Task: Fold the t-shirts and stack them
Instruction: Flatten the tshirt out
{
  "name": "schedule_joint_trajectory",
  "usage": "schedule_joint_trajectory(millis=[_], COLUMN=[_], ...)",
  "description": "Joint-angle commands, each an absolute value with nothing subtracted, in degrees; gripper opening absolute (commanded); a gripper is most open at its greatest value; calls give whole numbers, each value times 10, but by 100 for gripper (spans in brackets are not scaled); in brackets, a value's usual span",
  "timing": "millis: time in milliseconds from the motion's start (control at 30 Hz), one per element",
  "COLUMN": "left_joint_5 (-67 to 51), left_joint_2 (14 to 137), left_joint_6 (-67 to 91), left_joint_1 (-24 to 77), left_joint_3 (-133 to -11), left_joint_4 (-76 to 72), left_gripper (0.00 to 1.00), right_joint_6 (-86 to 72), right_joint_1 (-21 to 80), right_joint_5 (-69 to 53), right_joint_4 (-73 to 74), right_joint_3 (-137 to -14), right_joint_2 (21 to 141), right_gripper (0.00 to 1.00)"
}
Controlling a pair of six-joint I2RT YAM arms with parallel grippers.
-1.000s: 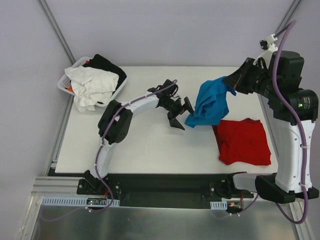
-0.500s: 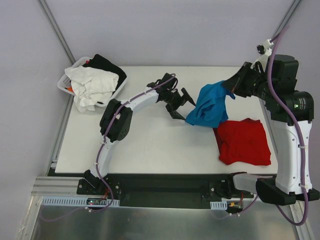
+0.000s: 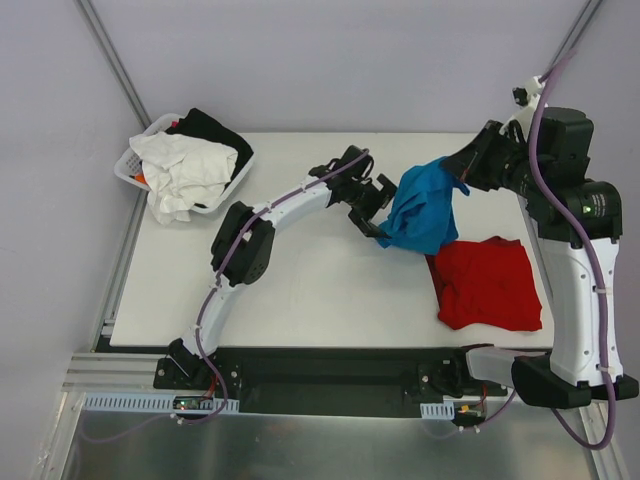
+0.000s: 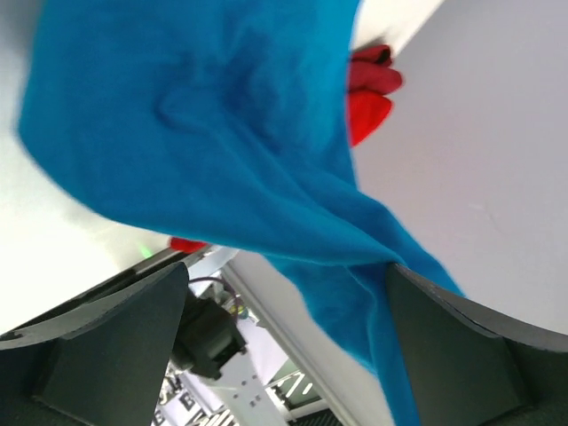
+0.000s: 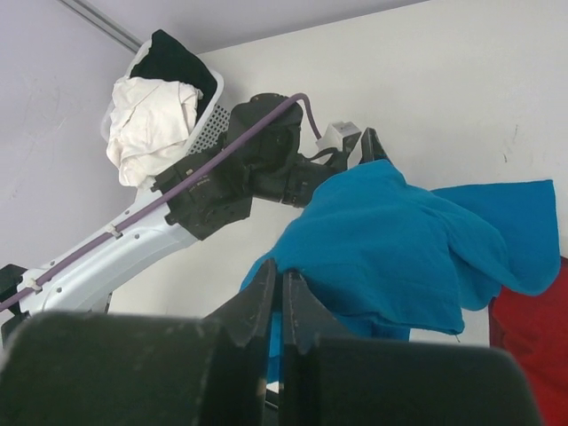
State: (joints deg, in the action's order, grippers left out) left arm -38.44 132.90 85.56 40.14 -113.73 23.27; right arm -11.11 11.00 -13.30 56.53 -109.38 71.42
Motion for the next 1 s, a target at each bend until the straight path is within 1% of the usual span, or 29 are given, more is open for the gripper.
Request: schedule_joint_trajectory(millis=[0, 33, 100, 133, 267, 400, 433, 467, 567, 600, 733, 900, 967], left_joint_5=[-351, -339, -302, -293, -281, -282, -287, -290, -314, -319, -322, -334, -324], left_joint_2=[1352, 1353, 1354, 1355, 1374, 1381, 1382, 1380, 1372, 1368, 1344, 1327, 1298], left_joint_6=[966, 969, 969, 969, 985, 993, 992, 988, 984, 984, 976, 954, 911], left_joint_1=[407, 407, 408, 407, 407, 408, 410, 410, 414, 415, 421, 414, 405], left_joint_3=[-1200, -1202, -1207, -1208, -1221, -1226, -1228, -1227, -1207, -1184, -1137, -1135, -1130], left_joint_4=[244, 244, 243, 240, 233, 216, 214, 214, 208, 205, 193, 188, 190], left_gripper=[93, 93, 90, 84, 81, 81, 80, 76, 25, 0, 0, 0, 0], right_joint_6=[-129, -130, -131, -131, -129, -126, -121, -120, -116, -114, -111, -105, -102], right_joint_1=[106, 106, 106, 106, 106, 106, 106, 106, 106, 106, 106, 105, 105], right_joint_5=[-146, -145, -142, -140, -132, -125, -122, -120, -114, -113, -114, -114, -110], right_joint_4=[512, 507, 506, 506, 512, 521, 526, 527, 529, 529, 531, 532, 533], right_joint_3=[-1074, -1070, -1056, -1052, -1040, -1041, -1044, -1044, -1049, -1051, -1071, -1084, -1081], right_joint_2=[702, 700, 691, 687, 676, 671, 670, 670, 671, 671, 684, 694, 693], right_gripper=[1, 1, 1, 1, 1, 1, 1, 1, 1, 1, 1, 1, 1])
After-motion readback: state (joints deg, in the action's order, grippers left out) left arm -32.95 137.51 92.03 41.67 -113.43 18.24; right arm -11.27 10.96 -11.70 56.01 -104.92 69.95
